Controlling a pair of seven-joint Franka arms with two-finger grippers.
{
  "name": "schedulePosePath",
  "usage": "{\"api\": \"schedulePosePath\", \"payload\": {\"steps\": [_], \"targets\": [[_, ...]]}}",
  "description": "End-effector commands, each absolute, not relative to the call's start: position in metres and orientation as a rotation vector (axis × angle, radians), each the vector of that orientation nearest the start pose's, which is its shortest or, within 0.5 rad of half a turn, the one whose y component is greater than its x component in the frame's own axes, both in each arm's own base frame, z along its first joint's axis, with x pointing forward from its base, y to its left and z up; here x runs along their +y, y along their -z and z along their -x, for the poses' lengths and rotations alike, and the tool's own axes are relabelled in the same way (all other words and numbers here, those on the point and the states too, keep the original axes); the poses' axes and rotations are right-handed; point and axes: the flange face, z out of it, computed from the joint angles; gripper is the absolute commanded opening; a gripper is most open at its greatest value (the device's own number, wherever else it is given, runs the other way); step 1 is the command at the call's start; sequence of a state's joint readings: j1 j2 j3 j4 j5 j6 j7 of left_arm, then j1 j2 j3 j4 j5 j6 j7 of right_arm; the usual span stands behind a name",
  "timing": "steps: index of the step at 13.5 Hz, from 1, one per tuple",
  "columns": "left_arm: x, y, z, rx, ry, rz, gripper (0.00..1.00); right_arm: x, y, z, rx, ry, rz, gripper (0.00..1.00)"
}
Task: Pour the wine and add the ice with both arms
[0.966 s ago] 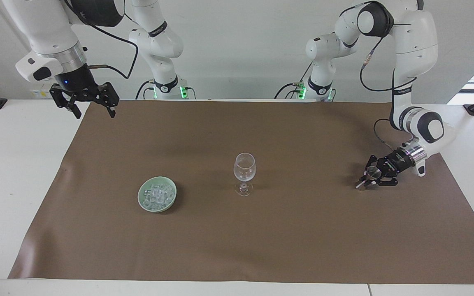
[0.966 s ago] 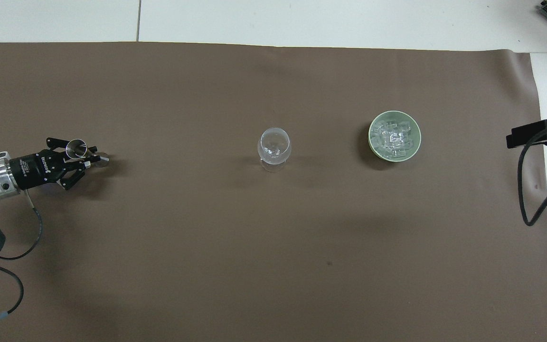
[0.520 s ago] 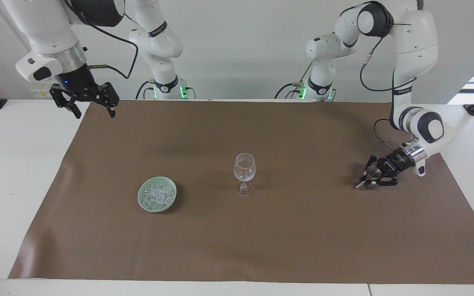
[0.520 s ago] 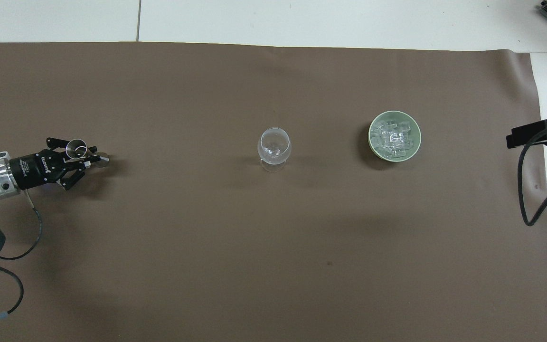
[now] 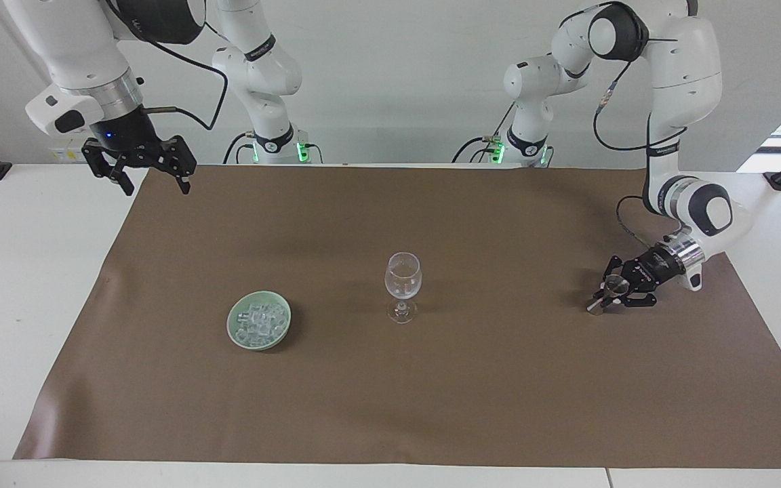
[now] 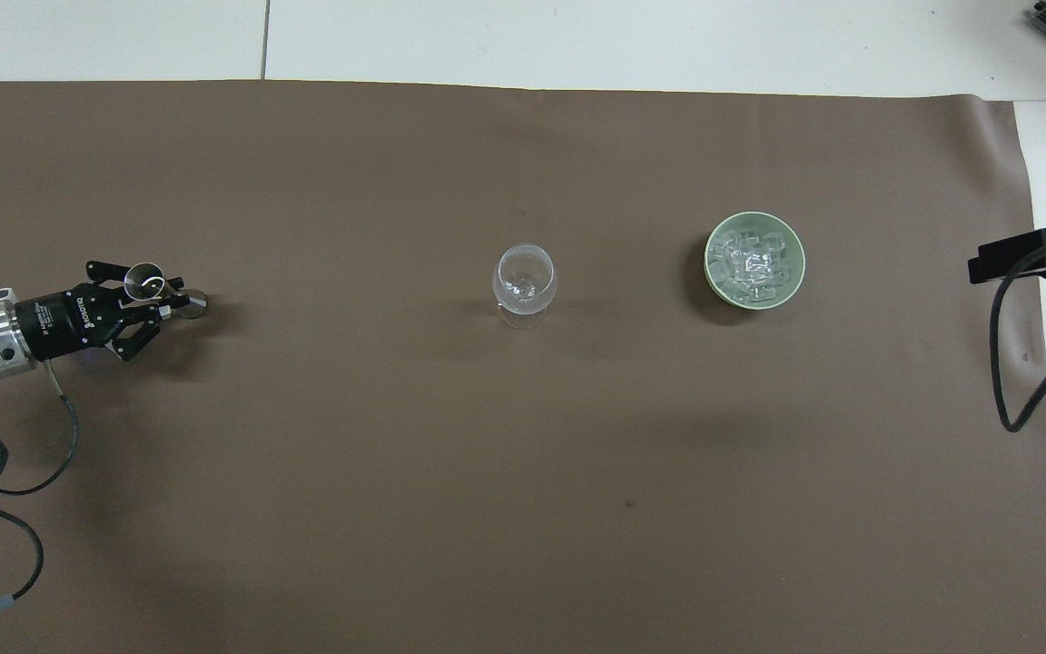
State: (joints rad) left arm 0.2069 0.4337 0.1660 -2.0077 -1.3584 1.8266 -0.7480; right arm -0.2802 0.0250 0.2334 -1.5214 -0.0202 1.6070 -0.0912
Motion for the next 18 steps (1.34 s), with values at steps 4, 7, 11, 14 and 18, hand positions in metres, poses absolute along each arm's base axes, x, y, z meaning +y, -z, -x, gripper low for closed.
{"api": "schedulePosePath", "payload": {"steps": [4,7,11,14,18], "targets": [[0.112,-0.284,-0.582,1.668,0.773,-1.207,0.00,-0.030,-0.636,-0.562,-0.096,0.082,3.146,1.00],[0.088,-0.310,-0.592,1.681,0.782,-1.241,0.00,-0.030,-0.636,-0.562,-0.096,0.082,3.146,1.00],[0.043,-0.345,-0.602,1.689,0.774,-1.249,0.00,-0.030,-0.636,-0.562,-0.096,0.082,3.146,1.00],[0.012,-0.369,-0.603,1.683,0.797,-1.253,0.00,-0.030,-0.636,-0.562,-0.096,0.082,3.146,1.00],[-0.016,-0.388,-0.600,1.699,0.826,-1.243,0.00,-0.030,-0.636,-0.562,-0.096,0.082,3.146,1.00]]}}
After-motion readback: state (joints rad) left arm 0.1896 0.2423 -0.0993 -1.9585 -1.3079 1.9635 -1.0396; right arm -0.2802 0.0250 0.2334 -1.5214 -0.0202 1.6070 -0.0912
